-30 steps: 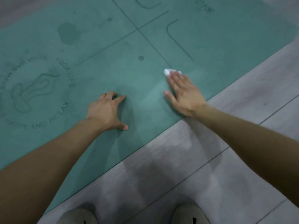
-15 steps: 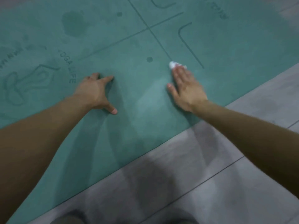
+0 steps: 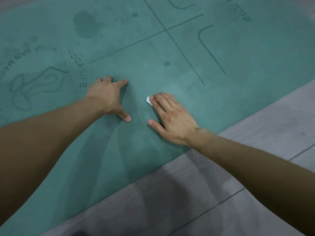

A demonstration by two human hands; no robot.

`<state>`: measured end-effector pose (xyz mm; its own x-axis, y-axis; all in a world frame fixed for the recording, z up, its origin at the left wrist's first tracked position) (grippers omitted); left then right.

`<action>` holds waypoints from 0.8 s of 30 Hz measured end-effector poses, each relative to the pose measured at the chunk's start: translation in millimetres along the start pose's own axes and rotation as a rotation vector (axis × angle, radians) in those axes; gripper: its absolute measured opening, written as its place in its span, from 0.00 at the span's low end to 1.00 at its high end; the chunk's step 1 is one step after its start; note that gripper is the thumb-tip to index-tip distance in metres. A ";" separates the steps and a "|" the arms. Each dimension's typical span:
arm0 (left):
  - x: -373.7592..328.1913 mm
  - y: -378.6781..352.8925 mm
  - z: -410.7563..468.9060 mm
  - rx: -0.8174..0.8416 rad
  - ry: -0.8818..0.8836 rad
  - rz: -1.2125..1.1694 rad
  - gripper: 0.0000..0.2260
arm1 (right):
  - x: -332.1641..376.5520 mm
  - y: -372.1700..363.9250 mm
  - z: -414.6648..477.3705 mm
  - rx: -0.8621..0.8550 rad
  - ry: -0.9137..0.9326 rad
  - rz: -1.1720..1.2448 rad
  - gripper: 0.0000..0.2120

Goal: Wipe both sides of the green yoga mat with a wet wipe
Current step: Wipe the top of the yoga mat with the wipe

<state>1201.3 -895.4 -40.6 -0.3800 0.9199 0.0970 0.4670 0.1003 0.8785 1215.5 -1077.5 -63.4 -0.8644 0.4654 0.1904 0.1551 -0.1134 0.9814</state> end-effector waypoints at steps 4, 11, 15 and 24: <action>1.9 -1.6 1.4 -0.010 0.000 0.038 0.71 | 41.6 -20.0 -19.3 0.086 0.097 0.046 0.41; -0.2 0.8 0.1 0.002 0.009 0.002 0.70 | -153.5 18.4 3.6 0.020 -0.697 0.065 0.40; 0.4 1.1 -3.7 0.000 0.013 0.024 0.69 | 4.5 -8.9 11.1 0.081 -0.131 0.125 0.42; 0.5 1.2 -2.4 -0.003 0.008 0.055 0.69 | -148.4 18.5 33.1 -0.022 -0.754 0.090 0.39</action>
<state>1199.8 -895.7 -38.4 -0.3602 0.9210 0.1484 0.4850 0.0490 0.8731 1362.5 -1119.6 -72.6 -0.2862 0.9266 0.2437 0.1936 -0.1932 0.9619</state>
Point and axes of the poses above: each hand's wrist, its own z-axis towards the middle knuckle, its own y-axis out of the back of the hand, x = y × z, the point moved 10 cm from there along z, towards the middle knuckle, and after that the axes turned 2 degrees about y, right-handed, at the moved point
